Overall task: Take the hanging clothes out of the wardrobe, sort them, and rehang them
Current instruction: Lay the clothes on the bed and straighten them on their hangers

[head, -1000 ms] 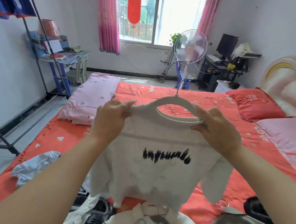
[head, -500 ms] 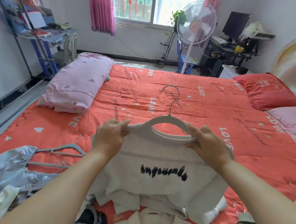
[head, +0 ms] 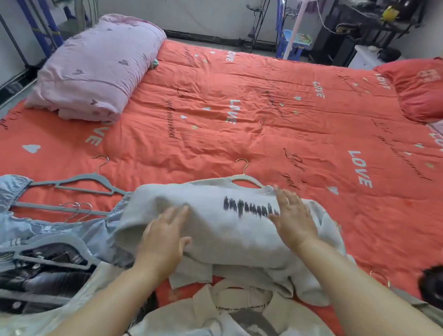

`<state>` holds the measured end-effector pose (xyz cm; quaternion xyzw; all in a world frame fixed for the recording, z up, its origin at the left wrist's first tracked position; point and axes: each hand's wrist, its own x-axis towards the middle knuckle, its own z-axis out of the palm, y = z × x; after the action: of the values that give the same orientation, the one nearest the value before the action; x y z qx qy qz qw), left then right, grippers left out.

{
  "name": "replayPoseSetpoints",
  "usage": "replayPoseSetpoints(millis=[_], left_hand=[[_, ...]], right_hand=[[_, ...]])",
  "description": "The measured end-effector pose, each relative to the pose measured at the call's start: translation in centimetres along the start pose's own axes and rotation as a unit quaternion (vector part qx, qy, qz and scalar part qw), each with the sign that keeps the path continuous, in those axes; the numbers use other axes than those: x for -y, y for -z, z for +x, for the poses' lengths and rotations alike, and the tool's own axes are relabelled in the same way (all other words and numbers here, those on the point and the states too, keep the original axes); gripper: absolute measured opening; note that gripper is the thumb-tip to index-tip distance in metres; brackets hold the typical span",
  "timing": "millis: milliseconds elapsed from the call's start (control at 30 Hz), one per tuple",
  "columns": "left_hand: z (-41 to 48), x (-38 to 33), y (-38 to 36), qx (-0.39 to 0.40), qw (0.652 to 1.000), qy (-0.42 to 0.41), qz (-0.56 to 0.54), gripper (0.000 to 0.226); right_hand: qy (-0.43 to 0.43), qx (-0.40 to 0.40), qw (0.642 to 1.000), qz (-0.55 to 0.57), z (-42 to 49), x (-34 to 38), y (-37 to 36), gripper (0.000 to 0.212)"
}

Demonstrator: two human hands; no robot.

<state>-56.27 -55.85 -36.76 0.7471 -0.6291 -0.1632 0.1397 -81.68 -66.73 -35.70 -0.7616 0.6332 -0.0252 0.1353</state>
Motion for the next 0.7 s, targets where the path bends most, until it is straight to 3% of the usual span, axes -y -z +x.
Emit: replayPoseSetpoints(millis=[200,400,567,633,700], left_hand=[[-5.7,2.0,-6.0,0.072,0.997,-0.003,0.002,0.066],[-8.3,2.5,-8.0,0.086,0.996,-0.031,0.013,0.064],[-10.8,2.2,-8.1,0.107,0.990,-0.076,0.054,0.063],[-12.1,2.7,-8.8,0.130,0.987,-0.064,0.073,0.060],[-13.3,2.8,-9.1,0.175,0.982,-0.053,0.046,0.048]], right_hand=[[0.024,0.021,0.999,0.010,-9.4,-3.4,-8.9,0.066],[0.066,-0.041,0.997,0.000,-14.4,-5.1,-11.3,0.079],[0.097,-0.050,0.994,0.009,-18.0,-5.8,-12.5,0.083],[0.111,-0.060,0.992,0.005,-19.3,-5.5,-13.0,0.077],[0.133,-0.084,0.988,-0.005,-20.1,-5.5,-13.6,0.057]])
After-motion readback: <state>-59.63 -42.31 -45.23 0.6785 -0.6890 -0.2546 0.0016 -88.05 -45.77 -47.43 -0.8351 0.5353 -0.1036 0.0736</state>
